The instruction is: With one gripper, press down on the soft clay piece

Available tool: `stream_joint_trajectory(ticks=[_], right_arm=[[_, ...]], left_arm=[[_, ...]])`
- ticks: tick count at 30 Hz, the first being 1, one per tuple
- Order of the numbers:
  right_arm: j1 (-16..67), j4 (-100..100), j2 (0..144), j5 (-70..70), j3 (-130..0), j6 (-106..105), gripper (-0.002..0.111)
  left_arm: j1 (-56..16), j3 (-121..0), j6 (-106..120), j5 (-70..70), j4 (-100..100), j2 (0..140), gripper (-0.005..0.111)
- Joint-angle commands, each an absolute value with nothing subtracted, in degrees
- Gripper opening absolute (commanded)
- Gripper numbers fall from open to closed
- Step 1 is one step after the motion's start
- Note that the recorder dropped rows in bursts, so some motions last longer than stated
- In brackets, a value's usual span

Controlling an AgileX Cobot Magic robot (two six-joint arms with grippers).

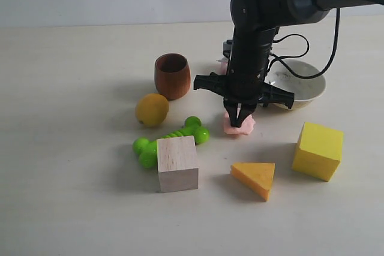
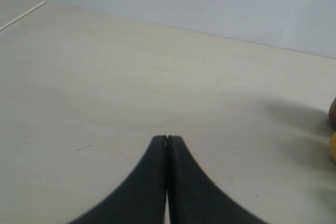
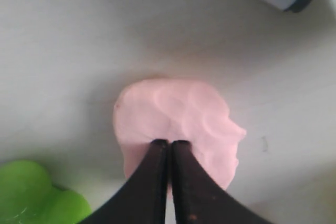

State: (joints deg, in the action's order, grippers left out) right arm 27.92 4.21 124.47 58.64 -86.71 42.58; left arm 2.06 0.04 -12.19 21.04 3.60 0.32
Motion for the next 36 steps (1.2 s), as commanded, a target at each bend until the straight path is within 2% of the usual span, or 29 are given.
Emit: stream_joint_trajectory(ticks=[1, 3, 11, 20, 24, 29, 36], right_arm=[[28.0, 4.03, 124.24, 58.55, -86.7, 41.44, 0.006], [28.0, 4.03, 124.24, 58.43, -86.7, 41.18, 0.008], [28.0, 4.03, 124.24, 58.07, -86.7, 40.49, 0.032], [28.0, 4.03, 124.24, 58.07, -86.7, 40.49, 0.032], [28.0, 4.03, 124.24, 58.07, -86.7, 40.49, 0.027], [28.0, 4.14, 124.24, 58.07, -86.7, 40.14, 0.001], [28.0, 4.14, 124.24, 58.07, -86.7, 40.04, 0.0]], left_arm=[[1.73, 0.0, -12.29, 20.61, 3.68, 0.0, 0.0], [1.73, 0.0, -12.29, 20.61, 3.68, 0.0, 0.0], [1.73, 0.0, -12.29, 20.61, 3.68, 0.0, 0.0], [1.73, 0.0, -12.29, 20.61, 3.68, 0.0, 0.0], [1.73, 0.0, -12.29, 20.61, 3.68, 0.0, 0.0], [1.73, 0.0, -12.29, 20.61, 3.68, 0.0, 0.0], [1.73, 0.0, -12.29, 20.61, 3.68, 0.0, 0.0]])
